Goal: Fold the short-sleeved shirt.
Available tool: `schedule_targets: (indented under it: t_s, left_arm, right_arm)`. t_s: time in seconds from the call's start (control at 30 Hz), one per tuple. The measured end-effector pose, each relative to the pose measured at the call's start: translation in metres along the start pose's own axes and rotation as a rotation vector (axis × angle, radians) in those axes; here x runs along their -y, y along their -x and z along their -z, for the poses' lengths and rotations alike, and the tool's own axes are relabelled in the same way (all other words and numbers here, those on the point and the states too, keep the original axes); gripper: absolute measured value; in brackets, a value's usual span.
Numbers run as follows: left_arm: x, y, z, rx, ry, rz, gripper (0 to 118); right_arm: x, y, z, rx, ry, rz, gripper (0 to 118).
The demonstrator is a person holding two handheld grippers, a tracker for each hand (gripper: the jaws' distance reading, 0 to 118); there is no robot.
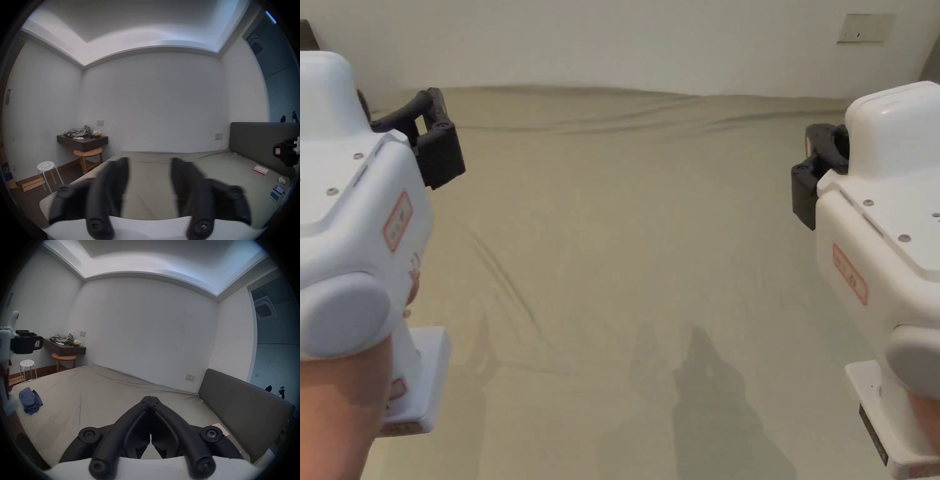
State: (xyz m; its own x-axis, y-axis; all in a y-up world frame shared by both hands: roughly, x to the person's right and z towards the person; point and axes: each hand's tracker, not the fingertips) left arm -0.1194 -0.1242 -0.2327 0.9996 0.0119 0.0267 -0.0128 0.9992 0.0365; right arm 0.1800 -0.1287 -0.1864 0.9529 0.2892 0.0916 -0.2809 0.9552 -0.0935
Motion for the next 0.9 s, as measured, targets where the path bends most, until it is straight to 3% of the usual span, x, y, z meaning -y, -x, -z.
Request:
schedule_targets:
  t_s: [0.03,0.07,0.27,0.9]
  left_arm:
    - [0.003,-0.011,-0.006,0.025,-0.017,0.000,10]
    - [0.009,-0.020,-0.008,0.068,-0.037,-0.014,1]
    - [0.032,-0.067,-0.029,0.119,-0.009,0.068,1]
    - [0.049,-0.088,-0.049,0.117,-0.030,0.145,1]
  right_arm:
    - [0.001,0.000,-0.004,0.000,-0.003,0.003,0]
    - [0.002,0.001,-0.009,-0.001,-0.006,0.006,0]
    - [0.017,0.010,-0.026,0.004,-0.023,-0.038,0]
    - [0.041,0.028,-0.037,-0.011,-0.039,0.012,0]
